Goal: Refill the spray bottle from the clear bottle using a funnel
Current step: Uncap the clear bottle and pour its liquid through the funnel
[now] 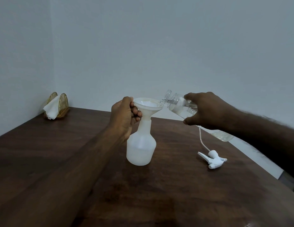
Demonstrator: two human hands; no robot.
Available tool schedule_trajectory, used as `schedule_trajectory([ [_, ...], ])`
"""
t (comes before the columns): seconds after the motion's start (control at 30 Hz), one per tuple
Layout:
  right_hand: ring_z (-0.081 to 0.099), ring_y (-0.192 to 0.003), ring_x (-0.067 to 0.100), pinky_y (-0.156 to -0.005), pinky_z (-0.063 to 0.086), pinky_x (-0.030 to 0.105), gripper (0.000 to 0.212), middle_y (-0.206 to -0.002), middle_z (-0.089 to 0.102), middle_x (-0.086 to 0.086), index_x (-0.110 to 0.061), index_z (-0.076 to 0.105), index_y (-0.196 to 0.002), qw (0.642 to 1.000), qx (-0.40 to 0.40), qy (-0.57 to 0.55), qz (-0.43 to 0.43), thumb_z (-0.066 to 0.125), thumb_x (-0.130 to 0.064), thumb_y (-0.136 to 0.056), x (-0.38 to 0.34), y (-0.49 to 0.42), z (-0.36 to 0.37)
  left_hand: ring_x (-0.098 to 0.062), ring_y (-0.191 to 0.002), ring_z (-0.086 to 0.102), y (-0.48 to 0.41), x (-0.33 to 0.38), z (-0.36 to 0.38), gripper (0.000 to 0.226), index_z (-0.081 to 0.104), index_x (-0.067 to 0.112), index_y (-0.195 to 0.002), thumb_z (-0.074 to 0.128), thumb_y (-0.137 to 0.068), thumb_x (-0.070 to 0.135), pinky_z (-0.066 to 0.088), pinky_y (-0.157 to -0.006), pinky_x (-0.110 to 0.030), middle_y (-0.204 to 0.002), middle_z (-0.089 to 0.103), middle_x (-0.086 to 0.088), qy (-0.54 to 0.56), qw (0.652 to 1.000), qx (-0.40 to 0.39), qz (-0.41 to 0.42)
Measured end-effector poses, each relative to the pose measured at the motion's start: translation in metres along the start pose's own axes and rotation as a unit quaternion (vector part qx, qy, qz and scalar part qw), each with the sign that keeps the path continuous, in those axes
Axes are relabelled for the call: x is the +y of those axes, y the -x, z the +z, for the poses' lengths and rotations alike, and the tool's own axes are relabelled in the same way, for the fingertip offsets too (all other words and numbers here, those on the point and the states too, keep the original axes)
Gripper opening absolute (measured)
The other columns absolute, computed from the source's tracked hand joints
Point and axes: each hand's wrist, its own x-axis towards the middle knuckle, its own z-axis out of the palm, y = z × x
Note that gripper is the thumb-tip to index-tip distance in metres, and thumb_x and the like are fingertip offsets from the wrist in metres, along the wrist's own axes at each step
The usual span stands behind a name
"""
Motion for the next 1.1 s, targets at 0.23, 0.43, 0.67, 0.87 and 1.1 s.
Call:
schedule_trajectory([
  [0.23,0.048,-0.088,0.018,-0.071,0.038,0.028,0.063,-0.109,0.066,0.007,-0.019,0.054,-0.131,1.000,0.004,0.006,-0.004,0.079,-0.028,-0.075,0.0003,-0.0022,-0.0003,-0.012,-0.040,0.046,-0.0001,0.0006,-0.0020,0.030,0.044,0.015,-0.063,0.046,-0.093,0.015,0.040,-0.044,-0.019,-0.046,0.042,0.000,0.010,1.000,-0.002,-0.005],
  [0.43,0.047,-0.087,0.017,-0.071,0.037,0.027,0.062,-0.109,0.066,0.005,-0.019,0.055,-0.130,1.000,0.004,-0.001,-0.003,0.079,-0.028,-0.074,0.0012,-0.0028,0.0006,-0.011,-0.039,0.046,0.0001,0.0005,-0.0002,0.031,0.043,0.015,-0.064,0.044,-0.095,0.017,0.039,-0.045,-0.020,-0.044,0.041,0.002,0.015,1.000,-0.008,-0.011],
  [0.67,0.047,-0.086,0.018,-0.072,0.039,0.028,0.059,-0.108,0.067,0.006,-0.019,0.057,-0.127,1.000,0.004,-0.001,-0.008,0.080,-0.027,-0.074,0.0000,-0.0023,0.0000,-0.012,-0.040,0.046,0.0007,0.0004,-0.0007,0.030,0.043,0.015,-0.064,0.045,-0.094,0.015,0.039,-0.044,-0.019,-0.045,0.041,0.001,0.016,1.000,-0.006,-0.009],
  [0.87,0.049,-0.089,0.020,-0.075,0.042,0.029,0.061,-0.112,0.067,0.007,-0.019,0.056,-0.129,1.000,0.000,0.008,-0.006,0.080,-0.027,-0.074,-0.0007,-0.0015,-0.0031,-0.013,-0.042,0.046,0.0003,-0.0007,-0.0009,0.030,0.043,0.015,-0.064,0.045,-0.094,0.015,0.039,-0.045,-0.021,-0.045,0.041,0.000,0.023,1.000,-0.010,-0.008],
  [1.1,0.057,-0.101,0.025,-0.081,0.047,0.033,0.063,-0.114,0.067,0.007,-0.017,0.054,-0.132,1.000,-0.006,0.019,-0.006,0.080,-0.027,-0.075,-0.0030,-0.0003,-0.0046,-0.013,-0.042,0.046,0.0006,-0.0011,-0.0017,0.030,0.043,0.015,-0.064,0.045,-0.095,0.016,0.040,-0.046,-0.021,-0.046,0.041,0.000,0.025,1.000,-0.010,-0.009],
])
